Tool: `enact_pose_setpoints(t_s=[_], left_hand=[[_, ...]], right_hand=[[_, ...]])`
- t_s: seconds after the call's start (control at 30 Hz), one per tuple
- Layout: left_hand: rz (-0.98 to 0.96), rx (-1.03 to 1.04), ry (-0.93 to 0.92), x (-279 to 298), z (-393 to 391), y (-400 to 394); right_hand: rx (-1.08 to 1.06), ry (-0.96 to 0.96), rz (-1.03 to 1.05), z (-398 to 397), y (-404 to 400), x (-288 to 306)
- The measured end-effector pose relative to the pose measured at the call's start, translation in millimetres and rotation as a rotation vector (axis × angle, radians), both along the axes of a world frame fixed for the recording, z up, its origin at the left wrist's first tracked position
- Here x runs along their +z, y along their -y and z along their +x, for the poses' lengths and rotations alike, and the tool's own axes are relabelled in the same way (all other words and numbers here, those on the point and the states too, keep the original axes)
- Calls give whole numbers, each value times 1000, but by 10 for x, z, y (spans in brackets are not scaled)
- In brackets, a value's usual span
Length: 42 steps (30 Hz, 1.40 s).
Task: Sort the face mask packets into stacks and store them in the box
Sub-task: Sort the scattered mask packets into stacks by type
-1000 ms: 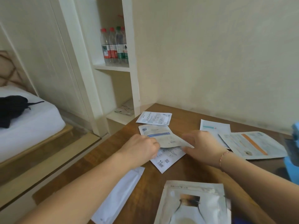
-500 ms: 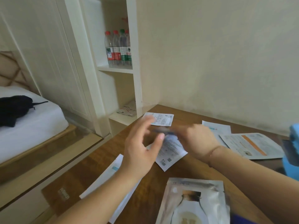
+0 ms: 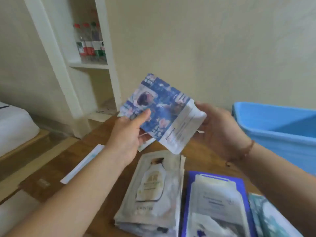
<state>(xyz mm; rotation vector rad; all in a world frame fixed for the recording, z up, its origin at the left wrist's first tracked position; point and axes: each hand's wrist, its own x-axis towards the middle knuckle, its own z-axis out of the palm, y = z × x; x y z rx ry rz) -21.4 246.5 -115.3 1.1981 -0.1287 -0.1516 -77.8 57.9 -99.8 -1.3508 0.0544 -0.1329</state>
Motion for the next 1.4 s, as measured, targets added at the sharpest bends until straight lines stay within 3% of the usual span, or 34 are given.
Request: enact_pose_setpoints(t_s=[0.1, 0.23, 0.43, 0.63, 0.8, 0.93, 1.4], left_hand=[[140, -239, 207, 106, -324, 234], [257, -460, 300, 140, -799, 758], [390, -591, 337, 100, -1217, 1265], [702, -520, 406, -113, -1400, 1328], [1007, -527, 545, -310, -1459, 1314], [1131, -499, 631, -422, -1504, 1302], [1273, -416, 937, -513, -1713, 1320]], right_hand=[[-28, 49, -277, -539, 518, 276], [-82, 34, -582, -1151, 955, 293], [-172, -85, -416, -1756, 1367, 46], [-151, -342, -258, -2119, 1474, -441], [-157, -447, -293, -2150, 1401, -629], [-186, -452, -386, -2109, 1381, -678], [-192, -481, -490, -2063, 1413, -678]])
